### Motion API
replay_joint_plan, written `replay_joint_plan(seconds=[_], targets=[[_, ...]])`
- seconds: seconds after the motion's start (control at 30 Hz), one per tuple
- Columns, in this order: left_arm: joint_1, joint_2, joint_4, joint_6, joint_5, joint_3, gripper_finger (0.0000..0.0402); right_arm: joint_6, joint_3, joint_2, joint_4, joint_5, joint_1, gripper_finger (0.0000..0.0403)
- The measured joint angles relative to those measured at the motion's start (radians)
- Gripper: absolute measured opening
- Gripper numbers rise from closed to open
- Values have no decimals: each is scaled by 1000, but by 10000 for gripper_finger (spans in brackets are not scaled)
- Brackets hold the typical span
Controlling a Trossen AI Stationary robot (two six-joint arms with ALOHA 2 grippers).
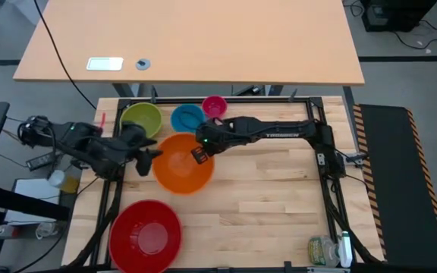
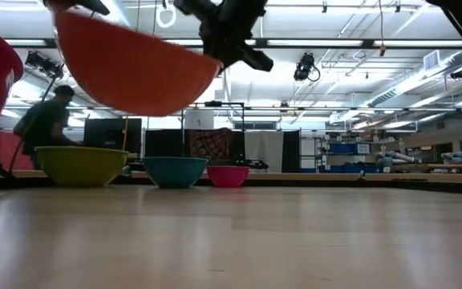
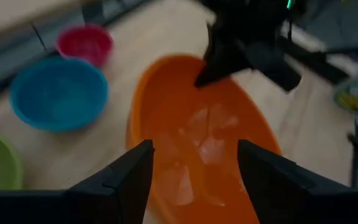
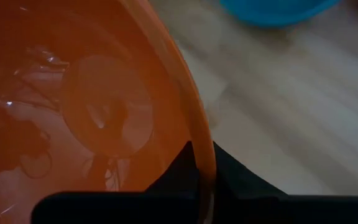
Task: Nest bowls inside each other
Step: Stack the orange bowl on top of the red bowl
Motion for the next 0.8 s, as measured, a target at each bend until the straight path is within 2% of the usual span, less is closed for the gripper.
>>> replay_joint_plan(seconds=[0.13, 0.2, 0.4, 0.6, 0.8], targets=[[-3, 132, -148, -72, 152, 161, 235, 12, 0, 1, 11, -95, 51, 21], [-17, 184, -211, -104, 227, 210, 235, 22, 0, 2, 34, -109, 84, 21], [-117, 263, -260, -201, 350, 240, 235, 75, 0, 2, 87, -101, 159, 22], [-266, 277, -223, -328, 343, 266, 235, 107, 0, 4, 145, -102, 206, 22], [-432, 276, -85, -367, 132, 320, 235, 80, 1, 14, 208, -115, 250, 23]])
